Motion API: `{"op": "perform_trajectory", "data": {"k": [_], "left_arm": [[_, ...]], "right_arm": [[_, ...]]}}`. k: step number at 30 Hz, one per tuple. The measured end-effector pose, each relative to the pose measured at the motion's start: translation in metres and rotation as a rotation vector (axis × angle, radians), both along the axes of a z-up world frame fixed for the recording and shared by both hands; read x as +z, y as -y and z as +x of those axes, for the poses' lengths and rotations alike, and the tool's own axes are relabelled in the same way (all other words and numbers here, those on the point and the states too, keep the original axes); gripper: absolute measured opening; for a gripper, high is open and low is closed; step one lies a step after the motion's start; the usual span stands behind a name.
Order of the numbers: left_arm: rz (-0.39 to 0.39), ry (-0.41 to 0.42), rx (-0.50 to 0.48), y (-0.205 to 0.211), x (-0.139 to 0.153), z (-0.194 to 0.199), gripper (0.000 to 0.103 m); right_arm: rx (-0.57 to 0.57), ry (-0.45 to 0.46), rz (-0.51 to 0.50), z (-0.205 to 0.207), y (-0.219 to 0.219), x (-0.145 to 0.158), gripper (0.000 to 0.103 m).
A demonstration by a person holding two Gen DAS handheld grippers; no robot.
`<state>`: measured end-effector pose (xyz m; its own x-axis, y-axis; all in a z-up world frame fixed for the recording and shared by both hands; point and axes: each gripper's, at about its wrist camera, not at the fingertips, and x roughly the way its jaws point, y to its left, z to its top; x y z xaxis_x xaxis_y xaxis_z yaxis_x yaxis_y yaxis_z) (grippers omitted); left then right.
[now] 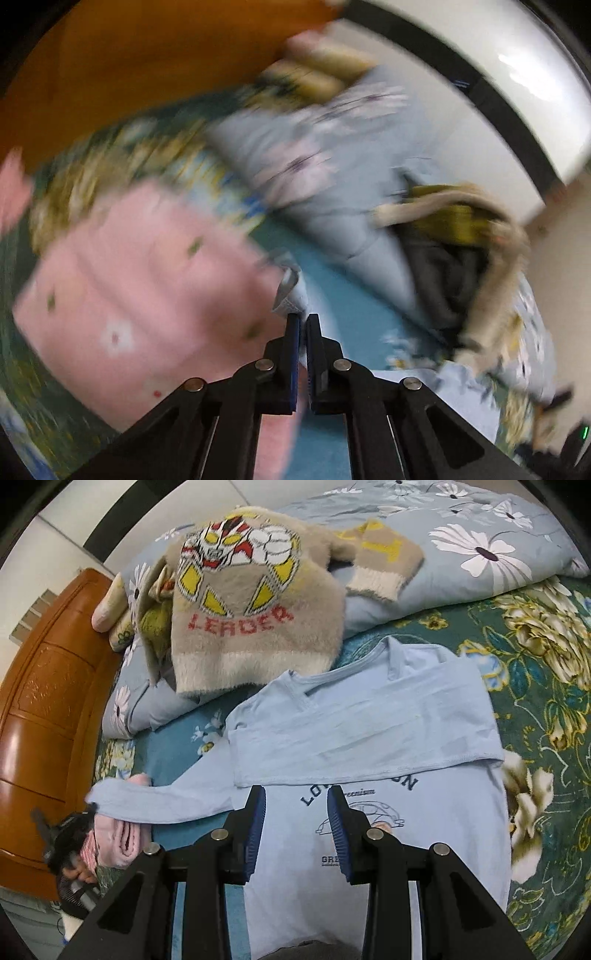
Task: Fold clothes
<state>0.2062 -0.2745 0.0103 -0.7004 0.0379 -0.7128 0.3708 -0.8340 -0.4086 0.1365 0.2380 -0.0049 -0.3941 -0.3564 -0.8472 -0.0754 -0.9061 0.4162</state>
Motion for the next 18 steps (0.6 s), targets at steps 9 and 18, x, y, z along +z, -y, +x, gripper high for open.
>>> {"op": "perform_trajectory", "data": {"k": [9,18], "left_arm": [[0.009,-0.248,-0.428,-0.179,0.100,-0.070,0.004],[-0.006,-0.021,-0.776,-0.409,0.019,-0.151,0.004]], "right_arm": [[-0.134,-0.003,-0.047,0.019,-0.061,-0.011,0.035],[-0.289,0.032,-0.072,0.042,-0.134,-0.040,0.035]]}}
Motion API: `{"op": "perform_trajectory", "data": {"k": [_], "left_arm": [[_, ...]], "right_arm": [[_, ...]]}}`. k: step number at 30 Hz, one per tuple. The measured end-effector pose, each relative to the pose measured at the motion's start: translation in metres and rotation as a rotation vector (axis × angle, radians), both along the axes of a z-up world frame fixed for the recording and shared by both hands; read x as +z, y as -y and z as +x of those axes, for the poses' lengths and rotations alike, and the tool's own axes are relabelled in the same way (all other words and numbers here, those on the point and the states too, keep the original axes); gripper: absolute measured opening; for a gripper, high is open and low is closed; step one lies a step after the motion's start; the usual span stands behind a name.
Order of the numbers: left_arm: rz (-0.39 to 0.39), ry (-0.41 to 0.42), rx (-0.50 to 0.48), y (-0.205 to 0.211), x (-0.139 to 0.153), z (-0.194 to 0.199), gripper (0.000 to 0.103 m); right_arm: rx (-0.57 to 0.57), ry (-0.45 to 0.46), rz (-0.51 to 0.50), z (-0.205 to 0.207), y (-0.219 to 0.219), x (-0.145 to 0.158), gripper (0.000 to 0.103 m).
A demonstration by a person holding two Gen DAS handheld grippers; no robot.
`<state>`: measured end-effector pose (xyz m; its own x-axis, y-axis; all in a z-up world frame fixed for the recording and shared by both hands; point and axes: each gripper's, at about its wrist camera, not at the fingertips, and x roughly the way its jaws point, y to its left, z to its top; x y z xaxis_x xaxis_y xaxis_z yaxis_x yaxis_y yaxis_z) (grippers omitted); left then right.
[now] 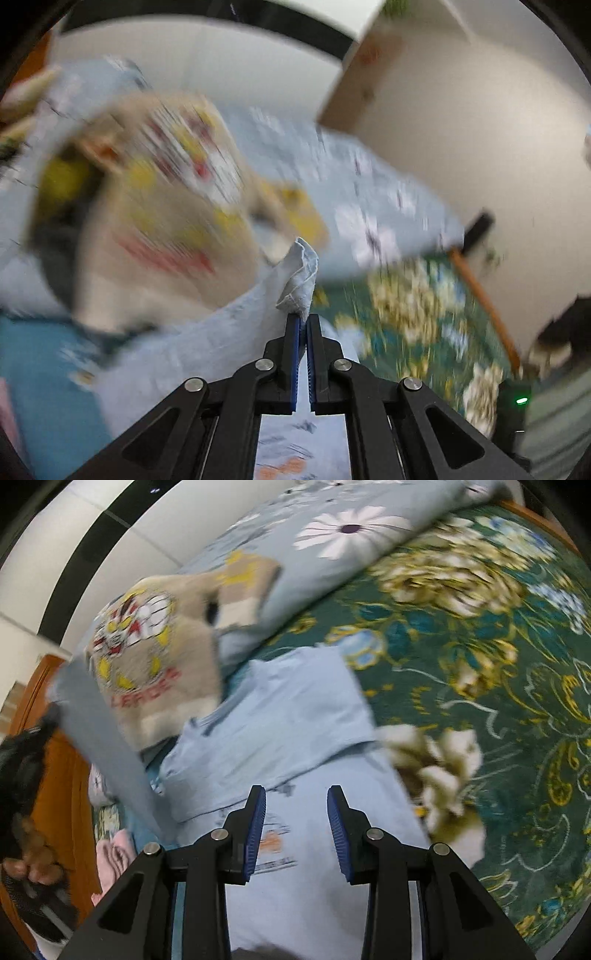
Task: Fold clothes
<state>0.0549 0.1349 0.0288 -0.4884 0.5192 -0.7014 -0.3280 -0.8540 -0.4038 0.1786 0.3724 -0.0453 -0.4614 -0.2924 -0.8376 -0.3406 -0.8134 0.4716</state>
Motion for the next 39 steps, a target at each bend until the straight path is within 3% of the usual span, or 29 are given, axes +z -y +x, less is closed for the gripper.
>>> {"op": "perform_trajectory", "data": {"k": [3,11,13,15,16,20,22,25,31,36,39], "left_arm": [[-0.051,0.099,-0.062,-0.051,-0.046,-0.006,0.004],[-0.129,0.212,-0.200,-0.129,-0.108,0.006,0.005],[-0.117,0.270,-0.226,-0.135,-0.122,0.002,0.014],[-0.075,0.362,-0.244,-0.134,-0.134,0.000,0.045],[-0.055,0.405,-0.251,-0.133,-0.139,0.000,0.050],[-0.003,0.370,-0.233,-0.095,-0.119,0.008,0.051],[-0.039,0.319,-0.191,-0.059,-0.104,0.013,0.052],[-0.164,0.243,-0.068,-0.005,-0.096,0.019,0.054],[-0.216,0.325,0.201,0.101,-0.119,0.029,0.055],[-0.253,0.400,0.274,0.135,-0.146,0.036,0.055],[-0.273,0.407,0.270,0.136,-0.153,0.039,0.055]], "right_arm": [[-0.031,0.023,-0.001,0.010,-0.018,-0.013,0.035],[-0.079,0.075,-0.012,0.033,-0.054,-0.044,0.035],[-0.075,0.082,-0.009,0.033,-0.056,-0.047,0.035],[-0.067,0.083,-0.006,0.032,-0.057,-0.047,0.036],[-0.063,0.081,-0.003,0.030,-0.057,-0.047,0.036],[-0.035,0.048,-0.001,0.013,-0.053,-0.040,0.036],[-0.007,0.022,0.014,-0.001,-0.047,-0.034,0.036],[0.045,-0.014,0.051,-0.033,-0.033,-0.027,0.036],[0.126,-0.011,0.120,-0.100,-0.018,-0.038,0.035],[0.135,0.063,0.121,-0.121,-0.011,-0.060,0.036],[0.129,0.086,0.120,-0.124,-0.008,-0.067,0.035]]}}
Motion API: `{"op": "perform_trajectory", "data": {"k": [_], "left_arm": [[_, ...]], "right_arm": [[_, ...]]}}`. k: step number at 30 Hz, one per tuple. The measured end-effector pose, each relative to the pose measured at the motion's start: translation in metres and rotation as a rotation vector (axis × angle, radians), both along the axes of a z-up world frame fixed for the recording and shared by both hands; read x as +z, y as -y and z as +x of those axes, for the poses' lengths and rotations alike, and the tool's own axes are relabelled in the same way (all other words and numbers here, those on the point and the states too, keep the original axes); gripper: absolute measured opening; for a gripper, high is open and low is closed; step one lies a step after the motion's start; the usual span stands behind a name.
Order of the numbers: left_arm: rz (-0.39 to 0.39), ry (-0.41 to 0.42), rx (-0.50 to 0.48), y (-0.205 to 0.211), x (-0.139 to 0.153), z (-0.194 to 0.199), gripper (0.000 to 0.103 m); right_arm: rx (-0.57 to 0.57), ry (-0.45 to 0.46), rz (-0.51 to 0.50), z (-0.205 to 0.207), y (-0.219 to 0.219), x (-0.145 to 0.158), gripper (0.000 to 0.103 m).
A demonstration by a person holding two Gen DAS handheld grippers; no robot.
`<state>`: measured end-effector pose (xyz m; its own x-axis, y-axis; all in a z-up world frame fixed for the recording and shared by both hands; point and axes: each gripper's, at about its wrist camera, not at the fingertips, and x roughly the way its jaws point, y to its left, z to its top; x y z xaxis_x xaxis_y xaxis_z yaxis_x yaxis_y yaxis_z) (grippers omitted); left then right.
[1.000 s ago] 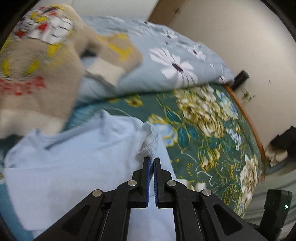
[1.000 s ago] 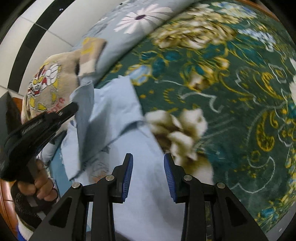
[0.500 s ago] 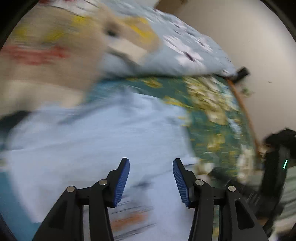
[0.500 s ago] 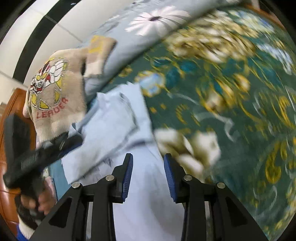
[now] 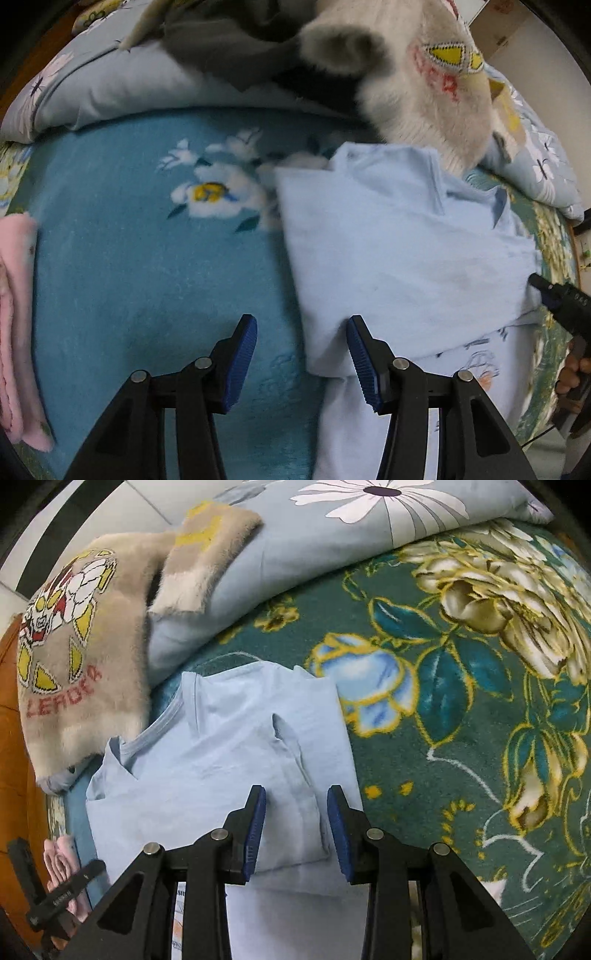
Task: Fold clothes
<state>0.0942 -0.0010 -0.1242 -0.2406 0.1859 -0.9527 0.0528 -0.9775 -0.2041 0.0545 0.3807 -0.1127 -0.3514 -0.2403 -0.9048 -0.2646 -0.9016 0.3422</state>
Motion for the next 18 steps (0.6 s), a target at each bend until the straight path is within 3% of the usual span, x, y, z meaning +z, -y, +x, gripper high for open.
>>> {"op": "perform_trajectory", "data": {"k": [1,3,9,12,18], "left_arm": [[-0.007,0.000,-0.005,-0.001,-0.002,0.001,0.055],[-0.024,-0.009,-0.021,-0.005,-0.002,0.001,0.055],[-0.016,0.001,-0.040,-0.011,-0.007,0.001,0.055],[-0.029,0.020,-0.049,-0.016,-0.012,0.001,0.055],[-0.022,-0.012,-0.063,-0.009,0.013,0.010,0.055]], "right_arm": [[-0.002,-0.001,0.005,0.001,0.001,0.001,0.034],[0.012,-0.022,0.007,0.002,0.004,0.008,0.006],[-0.025,-0.150,-0.008,0.019,-0.006,0.041,0.004],[-0.039,-0.096,0.014,0.017,-0.007,0.027,0.004],[-0.054,-0.018,0.030,0.017,-0.010,0.010,0.008]]}}
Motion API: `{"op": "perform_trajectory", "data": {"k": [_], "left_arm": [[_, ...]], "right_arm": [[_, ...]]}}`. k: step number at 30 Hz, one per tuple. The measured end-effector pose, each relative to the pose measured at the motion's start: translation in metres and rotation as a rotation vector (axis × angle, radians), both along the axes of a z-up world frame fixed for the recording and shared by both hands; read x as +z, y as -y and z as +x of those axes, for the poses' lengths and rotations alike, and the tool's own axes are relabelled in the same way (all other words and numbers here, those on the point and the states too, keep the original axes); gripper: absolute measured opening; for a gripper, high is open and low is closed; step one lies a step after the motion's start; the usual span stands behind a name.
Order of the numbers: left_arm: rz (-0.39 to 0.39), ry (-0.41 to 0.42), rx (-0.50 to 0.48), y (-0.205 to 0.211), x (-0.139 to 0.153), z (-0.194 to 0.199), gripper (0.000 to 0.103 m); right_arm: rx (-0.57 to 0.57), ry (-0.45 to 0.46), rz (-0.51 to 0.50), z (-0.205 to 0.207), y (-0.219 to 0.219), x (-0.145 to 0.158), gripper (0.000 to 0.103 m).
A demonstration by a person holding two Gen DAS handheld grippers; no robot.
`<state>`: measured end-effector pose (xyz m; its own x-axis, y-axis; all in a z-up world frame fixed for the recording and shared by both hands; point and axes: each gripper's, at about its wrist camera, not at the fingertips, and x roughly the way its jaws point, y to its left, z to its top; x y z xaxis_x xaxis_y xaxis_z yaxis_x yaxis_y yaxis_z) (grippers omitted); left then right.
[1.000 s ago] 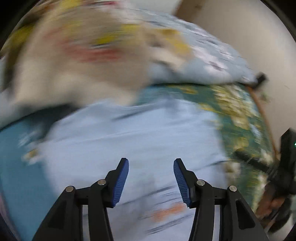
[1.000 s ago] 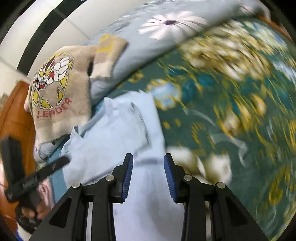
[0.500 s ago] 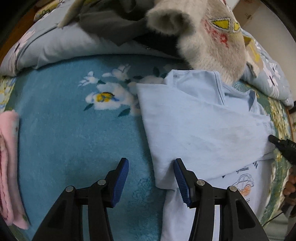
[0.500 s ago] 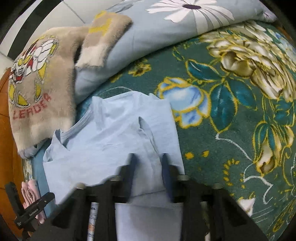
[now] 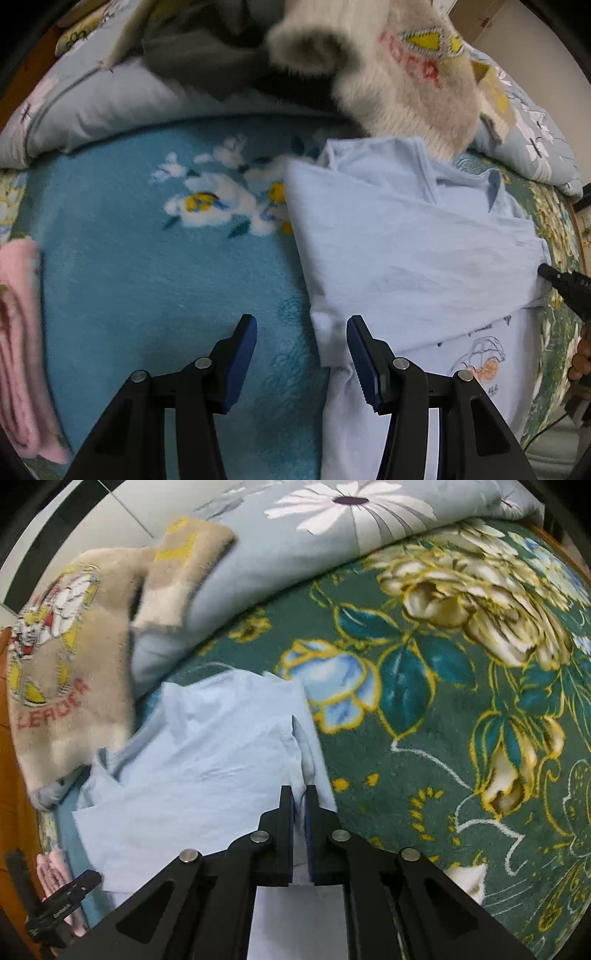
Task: Fold clothes
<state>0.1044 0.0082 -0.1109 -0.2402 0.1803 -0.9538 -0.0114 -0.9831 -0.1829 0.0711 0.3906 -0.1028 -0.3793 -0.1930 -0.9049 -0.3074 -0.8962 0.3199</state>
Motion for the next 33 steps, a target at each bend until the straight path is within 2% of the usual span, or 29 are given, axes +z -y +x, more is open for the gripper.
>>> {"op": "perform_trajectory", "data": {"k": [1,3,7,12,18,21,23,29,32,33], "left_arm": [[0.008,-0.009,0.002,0.004,0.006,0.004,0.055],[0.046,-0.015,0.014,0.012,0.014,0.016,0.055],[0.139,0.001,0.000,0.030,0.017,0.044,0.055],[0.235,0.061,-0.064,0.025,-0.001,0.104,0.055],[0.309,0.132,-0.102,0.020,-0.023,0.159,0.055],[0.352,0.149,-0.104,0.021,-0.032,0.181,0.055],[0.383,0.145,-0.076,0.027,-0.034,0.192,0.055],[0.492,0.207,-0.006,0.036,-0.042,0.214,0.054],[0.516,0.220,0.000,0.040,-0.042,0.220,0.053],[0.523,0.249,-0.007,0.039,-0.044,0.223,0.053]], "right_arm": [[0.010,-0.011,-0.022,0.006,-0.001,0.006,0.011],[-0.001,-0.009,-0.040,0.037,-0.005,0.006,0.023],[-0.023,-0.004,-0.074,0.099,-0.014,0.005,0.026],[-0.050,0.003,-0.117,0.177,-0.026,0.003,0.030],[-0.084,0.009,-0.172,0.269,-0.039,0.001,0.030],[-0.108,-0.013,-0.236,0.295,-0.042,-0.005,0.032],[-0.113,-0.013,-0.251,0.301,-0.040,-0.012,0.036],[-0.104,-0.006,-0.293,0.309,-0.031,-0.026,0.037],[-0.102,-0.026,-0.316,0.315,-0.029,-0.029,0.037],[-0.099,-0.027,-0.318,0.316,-0.028,-0.030,0.037]]}}
